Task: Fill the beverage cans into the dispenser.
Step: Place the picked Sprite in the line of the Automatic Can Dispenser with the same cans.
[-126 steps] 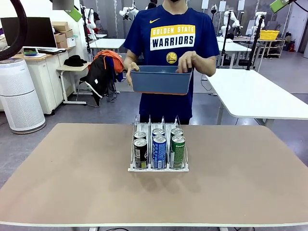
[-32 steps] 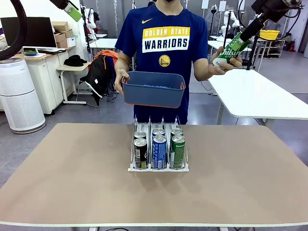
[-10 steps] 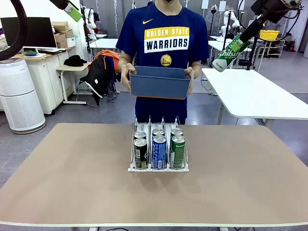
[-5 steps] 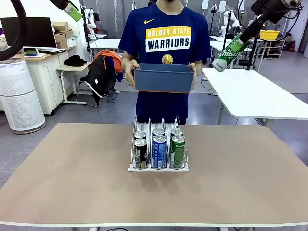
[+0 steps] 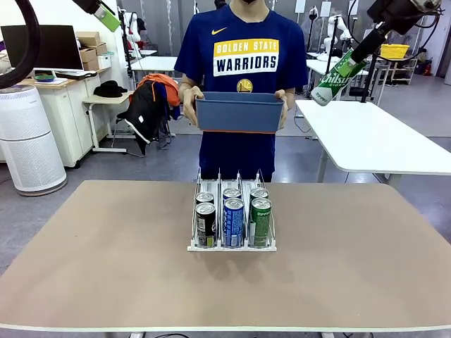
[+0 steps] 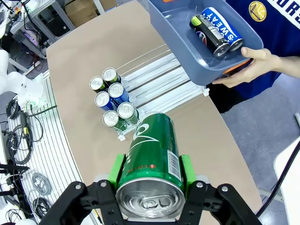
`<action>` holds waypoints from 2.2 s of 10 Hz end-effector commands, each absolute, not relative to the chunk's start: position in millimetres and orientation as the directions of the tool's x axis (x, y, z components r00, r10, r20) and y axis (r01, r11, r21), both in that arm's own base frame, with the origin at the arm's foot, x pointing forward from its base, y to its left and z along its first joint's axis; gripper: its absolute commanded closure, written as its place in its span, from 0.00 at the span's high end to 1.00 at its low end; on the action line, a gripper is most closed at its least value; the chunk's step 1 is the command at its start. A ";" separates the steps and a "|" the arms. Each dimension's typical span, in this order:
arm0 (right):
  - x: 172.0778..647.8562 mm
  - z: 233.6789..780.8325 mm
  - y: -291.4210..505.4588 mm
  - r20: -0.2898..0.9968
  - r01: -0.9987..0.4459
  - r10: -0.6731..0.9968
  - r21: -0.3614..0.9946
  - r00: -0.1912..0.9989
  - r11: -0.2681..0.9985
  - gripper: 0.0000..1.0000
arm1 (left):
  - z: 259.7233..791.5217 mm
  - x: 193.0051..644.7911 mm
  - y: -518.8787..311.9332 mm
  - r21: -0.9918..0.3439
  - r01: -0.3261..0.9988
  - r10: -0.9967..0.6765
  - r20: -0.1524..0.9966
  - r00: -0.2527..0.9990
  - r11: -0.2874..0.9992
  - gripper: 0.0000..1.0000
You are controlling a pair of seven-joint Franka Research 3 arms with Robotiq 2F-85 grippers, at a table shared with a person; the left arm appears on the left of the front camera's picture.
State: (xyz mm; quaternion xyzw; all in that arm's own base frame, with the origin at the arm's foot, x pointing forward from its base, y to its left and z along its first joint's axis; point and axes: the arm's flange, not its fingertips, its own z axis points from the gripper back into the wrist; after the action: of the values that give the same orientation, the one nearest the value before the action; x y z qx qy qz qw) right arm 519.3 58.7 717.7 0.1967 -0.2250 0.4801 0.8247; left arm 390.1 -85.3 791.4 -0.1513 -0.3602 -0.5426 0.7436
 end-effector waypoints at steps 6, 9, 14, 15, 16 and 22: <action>448.9 693.5 89.6 0.619 -0.682 0.482 0.122 0.620 0.721 0.58 | 790.3 389.7 -85.7 0.161 0.918 -0.699 0.699 0.153 0.363 1.00; 422.5 673.4 102.2 0.585 -0.657 0.473 0.141 0.659 0.740 0.58 | 790.3 389.7 -85.7 0.161 0.918 -0.699 0.699 0.153 0.363 1.00; 421.7 659.4 104.1 0.553 -0.670 0.509 0.125 0.660 0.732 0.58 | 790.3 389.7 -85.7 0.161 0.918 -0.699 0.699 0.153 0.363 1.00; 421.7 659.4 104.1 0.553 -0.670 0.509 0.125 0.660 0.732 0.58 | 790.3 389.7 -85.7 0.161 0.918 -0.699 0.699 0.153 0.363 1.00; 421.7 659.4 104.1 0.553 -0.670 0.509 0.125 0.660 0.732 0.58 | 790.3 389.7 -85.7 0.161 0.918 -0.699 0.699 0.153 0.363 1.00; 402.1 606.4 135.1 0.506 -0.487 0.355 0.153 0.786 0.860 0.58 | 790.3 389.7 -85.7 0.161 0.918 -0.699 0.699 0.153 0.363 1.00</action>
State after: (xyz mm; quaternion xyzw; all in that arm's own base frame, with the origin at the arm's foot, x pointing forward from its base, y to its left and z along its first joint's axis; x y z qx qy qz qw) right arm 419.4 121.3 618.4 0.1584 -0.2262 0.2593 0.9255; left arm 390.2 -85.3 791.3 -0.1514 -0.3600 -0.5426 0.7437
